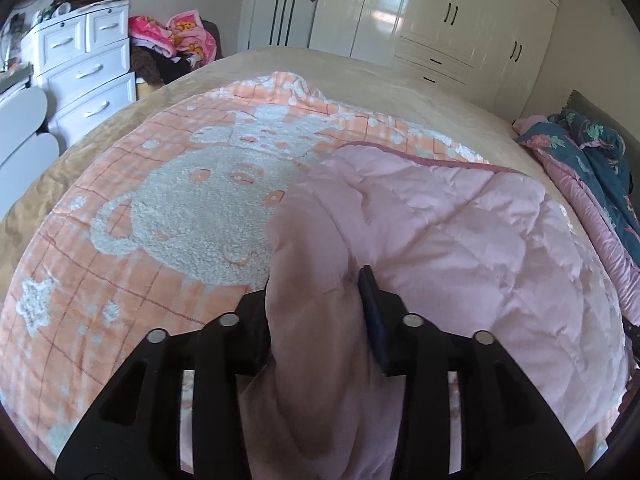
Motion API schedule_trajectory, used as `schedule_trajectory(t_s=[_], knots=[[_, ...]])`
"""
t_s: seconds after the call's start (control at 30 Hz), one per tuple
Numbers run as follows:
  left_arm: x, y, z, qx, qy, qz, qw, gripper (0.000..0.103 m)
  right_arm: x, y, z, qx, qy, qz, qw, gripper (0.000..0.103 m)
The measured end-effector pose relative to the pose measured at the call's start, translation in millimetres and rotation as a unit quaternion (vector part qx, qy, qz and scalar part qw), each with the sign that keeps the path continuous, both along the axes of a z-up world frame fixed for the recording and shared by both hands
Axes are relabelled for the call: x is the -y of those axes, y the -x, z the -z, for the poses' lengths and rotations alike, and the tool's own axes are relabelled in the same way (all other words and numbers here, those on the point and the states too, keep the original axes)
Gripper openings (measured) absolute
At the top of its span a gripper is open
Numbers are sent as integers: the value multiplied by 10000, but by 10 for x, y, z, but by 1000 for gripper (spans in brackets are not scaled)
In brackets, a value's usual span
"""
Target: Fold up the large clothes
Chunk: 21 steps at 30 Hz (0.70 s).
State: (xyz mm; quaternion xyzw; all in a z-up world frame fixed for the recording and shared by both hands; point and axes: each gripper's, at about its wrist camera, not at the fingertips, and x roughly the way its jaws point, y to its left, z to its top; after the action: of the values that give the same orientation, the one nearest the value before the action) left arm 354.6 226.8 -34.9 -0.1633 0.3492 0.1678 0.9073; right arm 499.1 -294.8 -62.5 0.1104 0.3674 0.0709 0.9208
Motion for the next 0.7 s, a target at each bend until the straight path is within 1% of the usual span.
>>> schedule_trajectory(t_s=[0.03, 0.07, 0.1, 0.13, 0.33, 0.5, 0.57, 0.7], knots=[[-6, 15, -21, 5, 20, -9, 10000, 46, 30, 41, -57, 74, -104, 47, 9999, 90], [-13, 42, -56, 38, 82, 0, 10000, 48, 56, 68, -99, 116, -183, 96, 9997, 94], [-12, 71, -100, 90, 130, 15, 9999, 53, 100, 115, -172, 189, -335, 142, 9992, 96], [2, 102, -151, 140, 135, 22, 9998, 64, 127, 147, -227, 244, -433, 150, 9987, 97], [166, 251, -418, 344, -8, 113, 9993, 86, 194, 382, -608, 657, -626, 133, 9958, 99], [284, 369, -596, 474, -60, 192, 9987, 93, 198, 575, -918, 997, -847, 2, 9914, 99], [321, 426, -669, 546, -111, 196, 9983, 93, 189, 635, -997, 1068, -898, -52, 9902, 99], [353, 548, -790, 691, -78, 204, 9974, 94, 173, 788, -1158, 1207, -967, -193, 9878, 99]])
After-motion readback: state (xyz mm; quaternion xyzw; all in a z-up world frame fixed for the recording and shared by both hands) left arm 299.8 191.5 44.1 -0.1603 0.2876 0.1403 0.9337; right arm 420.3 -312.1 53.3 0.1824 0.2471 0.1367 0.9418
